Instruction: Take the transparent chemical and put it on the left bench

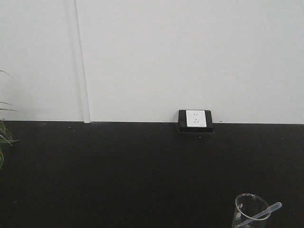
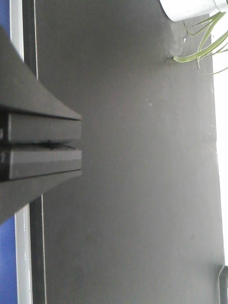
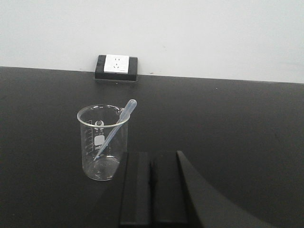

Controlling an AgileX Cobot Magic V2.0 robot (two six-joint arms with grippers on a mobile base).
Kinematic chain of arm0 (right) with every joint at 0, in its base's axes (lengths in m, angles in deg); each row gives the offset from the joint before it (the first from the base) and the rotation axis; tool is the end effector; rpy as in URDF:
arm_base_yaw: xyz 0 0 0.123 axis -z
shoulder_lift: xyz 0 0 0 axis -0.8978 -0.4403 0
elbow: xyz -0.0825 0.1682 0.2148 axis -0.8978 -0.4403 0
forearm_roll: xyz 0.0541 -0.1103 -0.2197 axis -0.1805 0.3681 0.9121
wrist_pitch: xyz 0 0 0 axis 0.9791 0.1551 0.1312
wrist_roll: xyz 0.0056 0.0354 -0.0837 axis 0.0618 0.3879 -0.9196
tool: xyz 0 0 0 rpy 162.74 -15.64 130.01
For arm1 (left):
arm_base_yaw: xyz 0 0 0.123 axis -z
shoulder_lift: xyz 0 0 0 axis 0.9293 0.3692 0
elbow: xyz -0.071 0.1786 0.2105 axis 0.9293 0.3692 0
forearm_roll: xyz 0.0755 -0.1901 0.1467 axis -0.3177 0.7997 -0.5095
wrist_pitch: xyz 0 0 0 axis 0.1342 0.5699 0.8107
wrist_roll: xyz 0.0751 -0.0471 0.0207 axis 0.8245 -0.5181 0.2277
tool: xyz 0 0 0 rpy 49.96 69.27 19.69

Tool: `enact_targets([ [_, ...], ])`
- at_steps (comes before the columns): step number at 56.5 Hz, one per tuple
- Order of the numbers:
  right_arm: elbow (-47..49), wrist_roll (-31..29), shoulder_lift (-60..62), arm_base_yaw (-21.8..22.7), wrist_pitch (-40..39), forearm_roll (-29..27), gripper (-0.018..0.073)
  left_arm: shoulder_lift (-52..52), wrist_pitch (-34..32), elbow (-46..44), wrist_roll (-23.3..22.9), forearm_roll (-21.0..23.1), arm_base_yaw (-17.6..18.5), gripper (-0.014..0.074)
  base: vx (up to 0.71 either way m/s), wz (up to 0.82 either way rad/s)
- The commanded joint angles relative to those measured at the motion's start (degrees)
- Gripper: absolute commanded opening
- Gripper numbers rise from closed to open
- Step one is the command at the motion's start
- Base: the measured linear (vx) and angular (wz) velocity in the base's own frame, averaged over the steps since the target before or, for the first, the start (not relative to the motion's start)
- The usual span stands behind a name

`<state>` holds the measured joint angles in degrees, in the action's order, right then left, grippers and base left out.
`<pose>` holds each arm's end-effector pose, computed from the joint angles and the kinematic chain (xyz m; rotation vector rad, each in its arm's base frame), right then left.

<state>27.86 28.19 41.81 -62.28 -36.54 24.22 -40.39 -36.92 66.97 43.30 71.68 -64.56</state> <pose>0.0565 -0.0029 0.1898 -0.0305 1.6507 -0.0923 0.0565 -0.0038 0.2037 0.0742 1.5103 -0.0273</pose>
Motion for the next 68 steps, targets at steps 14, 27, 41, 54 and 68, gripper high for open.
enact_targets([
  [14, -0.3, -0.6, -0.7, 0.3, -4.8, 0.3, -0.0004, -1.1, -4.5, 0.9, -0.4, 0.0, 0.1, -0.0003, 0.0, 0.0],
  [27, -0.3, -0.6, -0.7, 0.3, -4.8, 0.3, -0.0004, -1.1, -4.5, 0.9, -0.4, 0.0, 0.1, -0.0003, 0.0, 0.0],
  [41, -0.2, -0.6, -0.7, 0.3, -9.7, 0.3, -0.0004, -1.1, -4.5, 0.9, -0.4, 0.0, 0.1, -0.0003, 0.0, 0.0],
  [54, 4.3, 7.9, -0.8, 0.3, -19.1, -2.7, -0.0004, -1.1, -4.5, 0.9, -0.4, 0.0, 0.1, -0.0003, 0.0, 0.0],
  [68, 22.4, 5.5, -12.8, 0.3, -3.4, -2.4, -0.0004, -1.1, -4.5, 0.9, -0.4, 0.0, 0.1, -0.0003, 0.0, 0.0],
])
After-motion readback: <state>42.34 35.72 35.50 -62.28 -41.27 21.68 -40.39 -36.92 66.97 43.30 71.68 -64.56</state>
